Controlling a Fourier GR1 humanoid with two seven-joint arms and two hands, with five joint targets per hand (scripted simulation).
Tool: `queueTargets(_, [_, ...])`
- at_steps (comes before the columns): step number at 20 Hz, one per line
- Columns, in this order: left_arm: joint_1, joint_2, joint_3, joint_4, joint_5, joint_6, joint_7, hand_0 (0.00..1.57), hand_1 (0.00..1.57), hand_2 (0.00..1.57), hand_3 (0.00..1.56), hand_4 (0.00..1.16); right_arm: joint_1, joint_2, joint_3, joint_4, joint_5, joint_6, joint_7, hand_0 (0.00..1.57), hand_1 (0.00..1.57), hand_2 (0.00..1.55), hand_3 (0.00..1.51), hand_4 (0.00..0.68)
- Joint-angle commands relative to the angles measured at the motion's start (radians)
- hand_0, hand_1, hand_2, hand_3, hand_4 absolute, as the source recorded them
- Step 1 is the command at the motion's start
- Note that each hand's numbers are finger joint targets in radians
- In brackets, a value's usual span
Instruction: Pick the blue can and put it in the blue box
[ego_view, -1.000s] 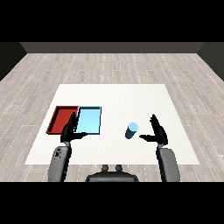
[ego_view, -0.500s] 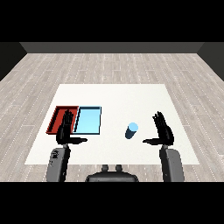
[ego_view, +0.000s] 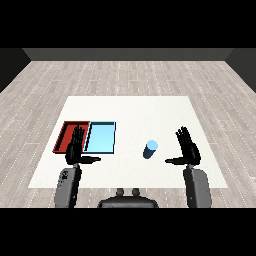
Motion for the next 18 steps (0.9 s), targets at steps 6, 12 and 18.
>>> queueTargets(6, [0.014, -0.022, -0.024, -0.064, 0.005, 0.012, 0.047, 0.00, 0.00, 0.00, 0.00, 0.00, 0.013, 0.032, 0.019, -0.079, -0.048, -0.015, 0.103, 0.00, 0.00, 0.00, 0.00, 0.000])
queueTargets(12, [0.024, -0.044, -0.036, -0.074, -0.010, 0.034, 0.037, 0.00, 0.00, 0.00, 0.00, 0.00, -0.076, 0.130, 0.057, 0.139, 0.004, -0.064, -0.025, 0.00, 0.00, 0.00, 0.00, 0.000])
queueTargets(18, [-0.039, -0.004, 0.023, -0.035, 0.016, 0.024, 0.040, 0.00, 0.00, 0.00, 0.00, 0.00, -0.043, 0.111, 0.057, 0.162, -0.027, -0.036, -0.013, 0.00, 0.00, 0.00, 0.00, 0.000])
